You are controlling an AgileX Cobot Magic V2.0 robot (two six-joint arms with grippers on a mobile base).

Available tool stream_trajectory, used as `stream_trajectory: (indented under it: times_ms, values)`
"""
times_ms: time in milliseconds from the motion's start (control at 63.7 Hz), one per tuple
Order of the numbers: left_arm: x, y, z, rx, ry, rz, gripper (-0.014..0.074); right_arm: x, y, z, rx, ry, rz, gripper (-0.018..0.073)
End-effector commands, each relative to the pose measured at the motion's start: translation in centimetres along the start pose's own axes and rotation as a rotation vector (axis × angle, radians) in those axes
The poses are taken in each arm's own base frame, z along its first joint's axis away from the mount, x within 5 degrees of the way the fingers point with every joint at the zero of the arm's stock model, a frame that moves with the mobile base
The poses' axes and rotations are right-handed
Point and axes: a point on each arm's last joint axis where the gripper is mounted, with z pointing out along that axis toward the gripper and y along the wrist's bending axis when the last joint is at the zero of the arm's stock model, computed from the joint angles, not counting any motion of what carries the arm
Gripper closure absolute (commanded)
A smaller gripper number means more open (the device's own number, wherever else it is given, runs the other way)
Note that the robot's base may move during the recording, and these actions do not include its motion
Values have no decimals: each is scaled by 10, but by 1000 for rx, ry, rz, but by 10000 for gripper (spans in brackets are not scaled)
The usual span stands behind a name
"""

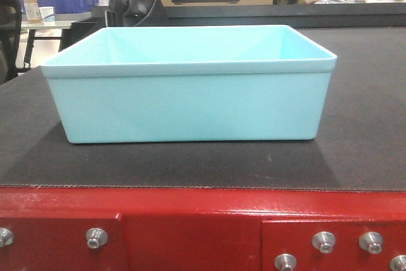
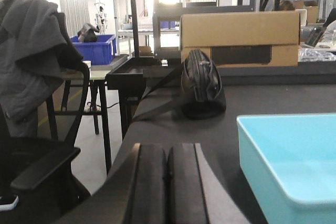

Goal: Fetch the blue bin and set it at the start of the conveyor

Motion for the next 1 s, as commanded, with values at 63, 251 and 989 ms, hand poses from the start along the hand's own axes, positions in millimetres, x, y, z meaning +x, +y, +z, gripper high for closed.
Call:
stream_trajectory:
  times_ms: [63,251,989]
  values:
    - [26,-2,-9,-1,-5,-44,707,-1,0,0,6,-14,0,718]
    - [49,-3,-12,-1,17,-117,707,-1,0,0,6,-14,0,718]
    - [47,-3,-15,-1,-20,-121,707,-1,0,0,6,-14,0,718]
